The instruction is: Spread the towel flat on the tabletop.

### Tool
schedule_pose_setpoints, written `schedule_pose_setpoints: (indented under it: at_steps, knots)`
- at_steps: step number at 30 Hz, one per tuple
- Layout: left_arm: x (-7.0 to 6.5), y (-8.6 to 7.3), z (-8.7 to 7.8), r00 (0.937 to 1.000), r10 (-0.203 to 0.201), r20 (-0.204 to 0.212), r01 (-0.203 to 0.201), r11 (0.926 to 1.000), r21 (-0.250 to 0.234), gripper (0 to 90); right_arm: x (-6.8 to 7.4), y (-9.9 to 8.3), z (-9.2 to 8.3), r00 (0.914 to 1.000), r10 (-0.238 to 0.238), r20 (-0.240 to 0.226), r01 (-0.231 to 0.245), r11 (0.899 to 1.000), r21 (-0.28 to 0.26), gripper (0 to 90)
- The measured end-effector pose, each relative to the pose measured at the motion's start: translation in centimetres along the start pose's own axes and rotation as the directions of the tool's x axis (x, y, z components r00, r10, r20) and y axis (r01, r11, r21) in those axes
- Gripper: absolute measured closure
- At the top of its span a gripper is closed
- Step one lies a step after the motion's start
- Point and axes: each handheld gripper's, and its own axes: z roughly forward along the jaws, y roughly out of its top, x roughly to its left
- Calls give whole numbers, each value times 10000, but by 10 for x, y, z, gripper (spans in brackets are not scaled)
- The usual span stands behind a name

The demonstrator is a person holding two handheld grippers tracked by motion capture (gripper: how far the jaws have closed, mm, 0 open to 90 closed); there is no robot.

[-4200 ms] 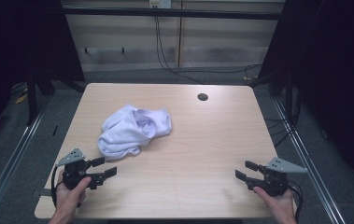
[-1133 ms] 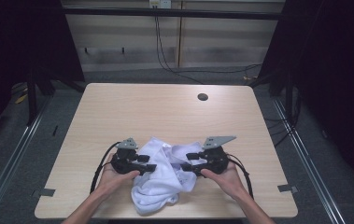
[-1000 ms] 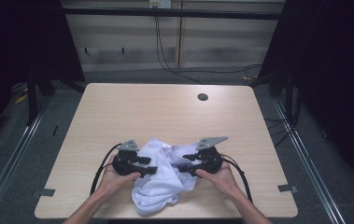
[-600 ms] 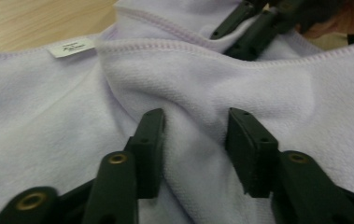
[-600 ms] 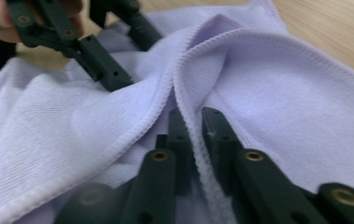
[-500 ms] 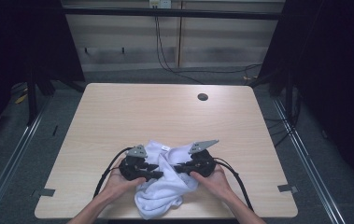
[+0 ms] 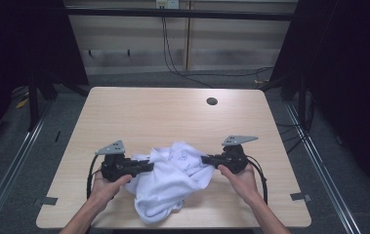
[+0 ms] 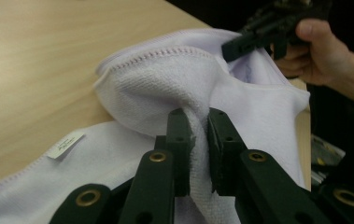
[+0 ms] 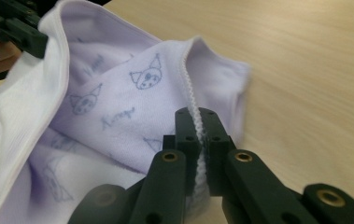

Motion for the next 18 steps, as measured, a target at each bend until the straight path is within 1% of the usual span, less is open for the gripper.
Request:
schedule_pose_setpoints:
  at_steps: [1,2,3,4,5,6,7,8,9,10,11,12,13,14,15,16,17,18]
  knots:
    - [0,0,0,10000,0,0,0,10000,0,808,0,0,0,10000,0,0,0,10000,0,878]
    - [2,4,-7,9999,32,-145,-35,9998,-221,808,-2,1,-4,10000,57,77,-56,10000,-79,878]
    - [3,9,-17,9995,-58,-303,37,9975,-710,811,-7,5,-13,9995,193,236,-185,9993,-340,879]
    - [4,11,-22,9986,-5,-522,-41,9961,-883,813,-9,7,-18,9993,215,305,-200,9987,-471,878]
    - [4,11,-22,9986,-5,-522,-41,9961,-883,815,-9,7,-18,9993,215,305,-200,9987,-471,878]
    - [3,17,-34,9960,22,-897,-143,9908,-1347,818,-14,12,-30,9988,344,361,-313,9959,-848,878]
    - [3,17,-34,9960,22,-897,-143,9908,-1347,820,-15,14,-33,9986,360,394,-321,9948,-963,878]
    - [2,23,-40,9939,165,-1087,-311,9905,-1338,820,-15,18,-37,9982,359,473,-308,9941,-1036,878]
    - [2,28,-42,9926,238,-1188,-398,9901,-1347,820,-14,22,-40,9982,314,507,-259,9940,-1067,878]
    - [2,34,-44,9909,303,-1312,-487,9890,-1396,820,-13,30,-43,9981,252,570,-184,9930,-1170,878]
    - [2,34,-44,9909,303,-1312,-487,9890,-1396,820,-11,37,-46,9980,199,600,-121,9917,-1283,879]
    - [2,48,-49,9891,314,-1441,-574,9819,-1802,820,-10,45,-49,9980,103,626,-14,9900,-1408,878]
    - [2,48,-49,9891,314,-1441,-574,9819,-1802,820,-10,45,-49,9980,103,626,-14,9900,-1408,878]
    - [2,57,-52,9856,430,-1638,-746,9787,-1915,820,-8,53,-52,9980,44,635,56,9876,-1566,878]
    - [3,66,-56,9816,600,-1813,-987,9722,-2124,821,-7,63,-55,9978,81,665,36,9849,-1729,878]
    - [5,76,-62,9826,406,-1815,-884,9605,-2638,821,-5,72,-58,9979,74,639,52,9809,-1946,878]
    - [8,84,-65,9839,262,-1767,-778,9534,-2916,822,-3,84,-61,9980,6,630,129,9768,-2137,879]
    - [10,90,-67,9819,322,-1864,-871,9516,-2946,822,-1,94,-63,9976,-29,687,184,9739,-2261,878]
